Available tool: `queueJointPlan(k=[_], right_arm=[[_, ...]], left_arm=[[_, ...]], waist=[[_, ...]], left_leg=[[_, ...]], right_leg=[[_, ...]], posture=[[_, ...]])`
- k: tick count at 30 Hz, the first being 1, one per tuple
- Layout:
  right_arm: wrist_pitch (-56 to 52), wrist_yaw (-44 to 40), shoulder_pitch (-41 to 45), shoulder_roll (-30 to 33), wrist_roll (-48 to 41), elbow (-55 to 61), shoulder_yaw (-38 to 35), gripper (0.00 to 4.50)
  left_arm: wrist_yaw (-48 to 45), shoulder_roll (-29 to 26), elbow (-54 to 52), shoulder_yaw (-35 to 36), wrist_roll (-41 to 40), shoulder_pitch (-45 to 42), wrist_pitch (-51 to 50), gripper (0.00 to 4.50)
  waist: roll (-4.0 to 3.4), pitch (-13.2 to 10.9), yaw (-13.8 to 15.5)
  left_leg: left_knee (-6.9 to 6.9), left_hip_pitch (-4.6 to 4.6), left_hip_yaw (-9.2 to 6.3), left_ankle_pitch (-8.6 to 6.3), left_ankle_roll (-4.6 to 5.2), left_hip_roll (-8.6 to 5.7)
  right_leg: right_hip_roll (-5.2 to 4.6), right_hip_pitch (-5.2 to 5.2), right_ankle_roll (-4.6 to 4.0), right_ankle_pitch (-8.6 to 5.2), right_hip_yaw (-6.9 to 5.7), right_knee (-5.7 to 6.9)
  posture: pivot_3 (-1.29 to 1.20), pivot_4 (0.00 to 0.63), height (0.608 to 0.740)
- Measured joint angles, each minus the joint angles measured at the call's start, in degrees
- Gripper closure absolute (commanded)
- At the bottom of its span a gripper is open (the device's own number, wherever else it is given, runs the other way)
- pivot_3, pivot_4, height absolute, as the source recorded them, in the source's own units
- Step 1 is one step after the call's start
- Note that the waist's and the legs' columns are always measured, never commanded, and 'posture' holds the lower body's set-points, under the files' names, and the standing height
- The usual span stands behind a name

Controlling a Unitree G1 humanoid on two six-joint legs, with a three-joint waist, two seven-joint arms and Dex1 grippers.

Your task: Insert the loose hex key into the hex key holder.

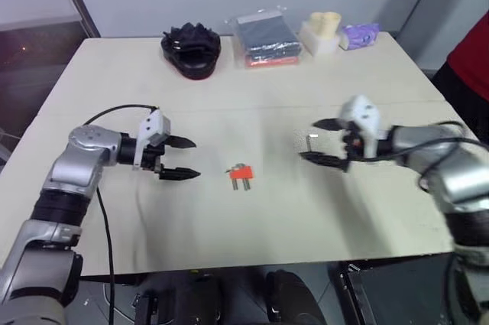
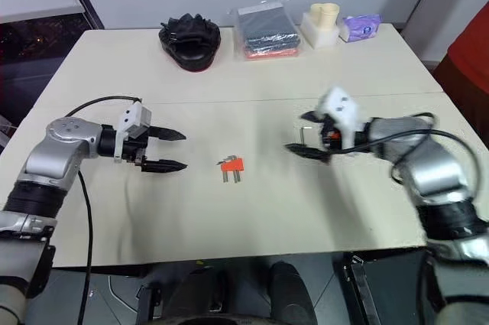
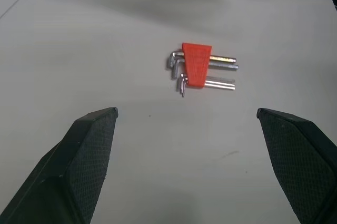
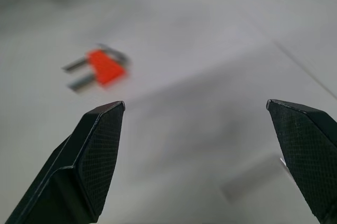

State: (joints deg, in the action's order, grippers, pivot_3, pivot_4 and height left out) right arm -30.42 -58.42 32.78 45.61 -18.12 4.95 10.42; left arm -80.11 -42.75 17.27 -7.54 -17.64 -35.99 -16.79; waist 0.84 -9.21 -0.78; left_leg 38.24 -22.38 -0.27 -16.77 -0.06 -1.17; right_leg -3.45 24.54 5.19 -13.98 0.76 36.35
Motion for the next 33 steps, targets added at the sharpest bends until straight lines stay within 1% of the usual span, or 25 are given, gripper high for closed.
queueJointPlan(k=[3, 5, 10, 12, 15, 19, 26, 33], right_arm=[[7.9, -3.7, 3.1, -3.2, 7.7, -7.8, 9.2, 0.00], [11.6, -5.0, 5.2, -5.2, 11.1, -12.5, 12.4, 0.00], [19.5, -7.1, 11.1, -10.1, 17.5, -23.5, 16.3, 0.00], [22.2, -7.6, 13.7, -12.7, 19.1, -28.5, 16.4, 0.00], [24.3, -8.3, 15.6, -15.4, 20.1, -32.8, 16.2, 0.00], [26.8, -9.7, 17.0, -17.3, 20.4, -37.0, 15.6, 0.00], [26.4, -13.1, 17.2, -22.0, 19.9, -39.7, 14.5, 0.00], [26.5, -14.4, 17.1, -23.9, 20.4, -40.0, 14.6, 0.00]], left_arm=[[-0.3, -0.4, -2.3, 0.0, 0.0, 1.3, -0.3, 0.05], [-0.4, -1.1, -5.0, 0.1, -0.1, 3.4, -0.6, 0.05], [1.4, -1.0, -11.9, 0.2, -1.3, 8.3, -3.0, 0.05], [3.1, -1.2, -14.7, 1.7, -2.0, 10.9, -4.4, 0.05], [5.2, -1.1, -18.5, 2.2, -3.2, 13.6, -6.1, 0.05], [7.3, -1.1, -20.9, 2.9, -4.4, 15.6, -7.8, 0.05], [9.5, -1.1, -22.6, 3.9, -5.5, 16.2, -8.7, 0.05], [11.0, -1.1, -23.0, 4.1, -5.6, 17.6, -9.1, 0.05]], waist=[[0.00, 0.0, 0.1], [0.00, 0.0, 0.0], [0.00, 0.0, -0.2], [0.00, 0.0, -0.2], [0.00, 0.0, -0.3], [-0.01, 0.0, -0.3], [-0.01, 0.0, -0.4], [-0.01, 0.0, -0.3]], left_leg=[[0.04, -0.07, 0.02, -0.02, 0.04, -0.11], [0.07, -0.09, 0.06, -0.04, 0.08, -0.13], [0.04, -0.06, 0.03, -0.04, 0.07, -0.04], [0.03, -0.03, 0.00, -0.02, 0.04, -0.01], [0.02, -0.01, -0.01, -0.02, 0.03, 0.01], [0.02, 0.01, -0.01, -0.01, 0.02, 0.01], [-0.02, 0.02, -0.02, -0.01, 0.01, 0.03], [-0.02, 0.01, -0.02, 0.00, -0.01, 0.01]], right_leg=[[-0.10, 0.02, 0.00, 0.00, -0.01, -0.03], [-0.14, 0.02, 0.01, 0.00, 0.02, -0.07], [-0.11, 0.04, 0.01, 0.00, 0.04, -0.02], [-0.13, 0.05, 0.00, 0.00, 0.05, 0.01], [-0.16, 0.05, 0.00, 0.00, 0.07, 0.05], [-0.18, 0.05, 0.00, 0.00, 0.08, 0.05], [-0.19, 0.08, 0.00, 0.00, 0.09, 0.07], [-0.22, 0.07, -0.01, 0.00, 0.09, 0.06]], posture=[[0.00, 0.150, 0.740], [0.00, 0.150, 0.740], [0.00, 0.150, 0.740], [0.00, 0.150, 0.740], [0.00, 0.150, 0.740], [0.00, 0.150, 0.740], [0.00, 0.150, 0.740], [0.00, 0.150, 0.740]])
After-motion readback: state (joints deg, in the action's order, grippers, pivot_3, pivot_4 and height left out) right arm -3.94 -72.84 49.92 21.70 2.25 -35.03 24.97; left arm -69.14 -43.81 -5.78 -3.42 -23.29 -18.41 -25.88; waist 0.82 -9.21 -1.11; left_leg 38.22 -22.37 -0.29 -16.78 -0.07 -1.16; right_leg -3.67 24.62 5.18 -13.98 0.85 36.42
